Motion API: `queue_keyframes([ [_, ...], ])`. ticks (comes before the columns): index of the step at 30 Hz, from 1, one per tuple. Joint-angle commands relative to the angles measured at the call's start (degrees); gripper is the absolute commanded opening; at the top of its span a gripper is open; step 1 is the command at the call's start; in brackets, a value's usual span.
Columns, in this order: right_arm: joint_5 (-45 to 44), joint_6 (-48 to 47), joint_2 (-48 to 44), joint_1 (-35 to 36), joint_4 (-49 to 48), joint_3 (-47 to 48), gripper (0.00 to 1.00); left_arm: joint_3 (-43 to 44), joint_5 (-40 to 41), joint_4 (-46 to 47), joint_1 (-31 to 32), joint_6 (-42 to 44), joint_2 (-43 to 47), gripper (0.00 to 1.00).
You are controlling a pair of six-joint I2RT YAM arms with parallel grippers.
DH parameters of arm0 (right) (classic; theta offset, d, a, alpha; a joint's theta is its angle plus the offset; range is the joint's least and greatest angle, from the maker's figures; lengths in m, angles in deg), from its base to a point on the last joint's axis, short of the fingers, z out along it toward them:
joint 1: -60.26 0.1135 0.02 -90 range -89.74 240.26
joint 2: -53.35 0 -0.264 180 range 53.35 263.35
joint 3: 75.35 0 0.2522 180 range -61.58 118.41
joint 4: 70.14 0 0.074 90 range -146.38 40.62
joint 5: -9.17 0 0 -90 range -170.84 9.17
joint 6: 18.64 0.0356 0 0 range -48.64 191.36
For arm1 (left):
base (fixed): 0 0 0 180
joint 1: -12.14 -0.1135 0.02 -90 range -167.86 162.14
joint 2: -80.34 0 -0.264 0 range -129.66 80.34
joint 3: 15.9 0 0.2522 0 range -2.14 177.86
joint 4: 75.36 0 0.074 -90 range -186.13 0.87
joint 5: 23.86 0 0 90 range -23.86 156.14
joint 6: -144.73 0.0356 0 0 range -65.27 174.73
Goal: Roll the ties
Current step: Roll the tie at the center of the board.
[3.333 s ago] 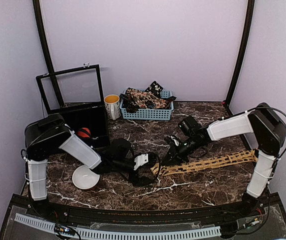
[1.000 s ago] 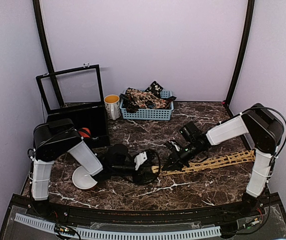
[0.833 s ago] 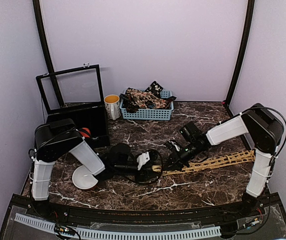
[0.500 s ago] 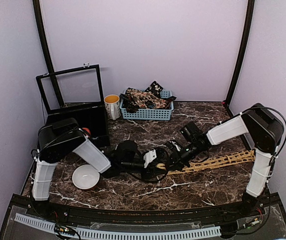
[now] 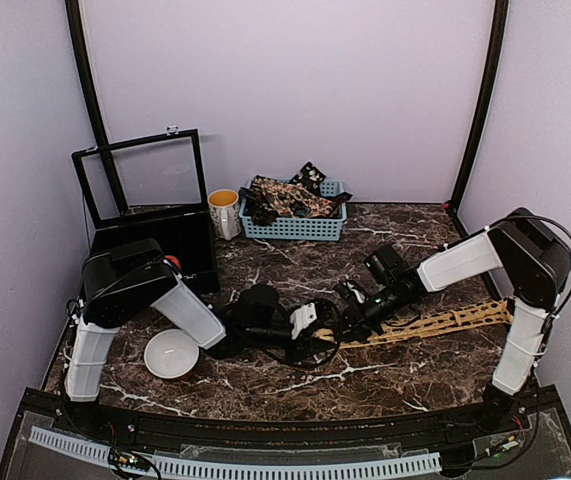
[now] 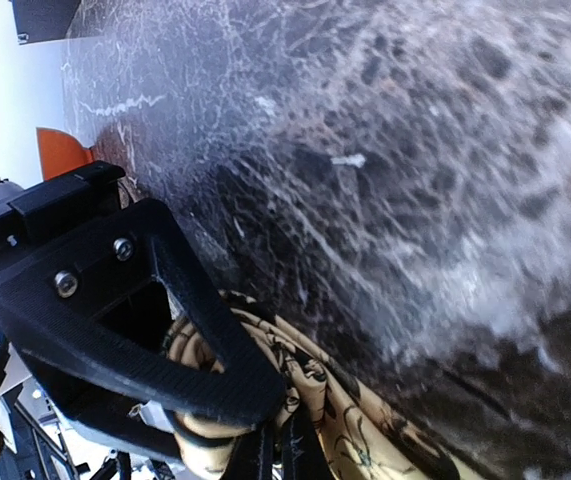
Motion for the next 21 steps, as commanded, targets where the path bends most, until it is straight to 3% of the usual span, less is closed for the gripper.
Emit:
queue_keyframes([
  [1, -2.76, 0.23, -3.31, -1.34, 3.73, -3.84, 0.04, -4.50, 5.33, -13.26, 0.16, 1.83, -0.85, 0.37],
  [9, 1.09, 1.87, -8.85, -3.76, 0.94, -4.84, 0.31, -4.08, 6.45, -19.36, 0.15, 2.28, -0.31, 0.36],
  [13, 1.69, 2.72, -8.92, -3.25, 0.96, -3.77, 0.33, -2.45, 6.88, -21.78, 0.15, 2.15, -0.45, 0.36],
  [17, 1.41, 3.10, -8.59, -2.63, 1.07, -2.72, 0.23, -1.81, 7.00, -22.64, 0.15, 2.08, -0.45, 0.36],
  [21, -0.56, 1.33, -6.54, -2.40, 3.38, -1.79, 0.00, -1.97, 6.69, -21.77, 0.15, 0.82, -0.13, 0.38],
])
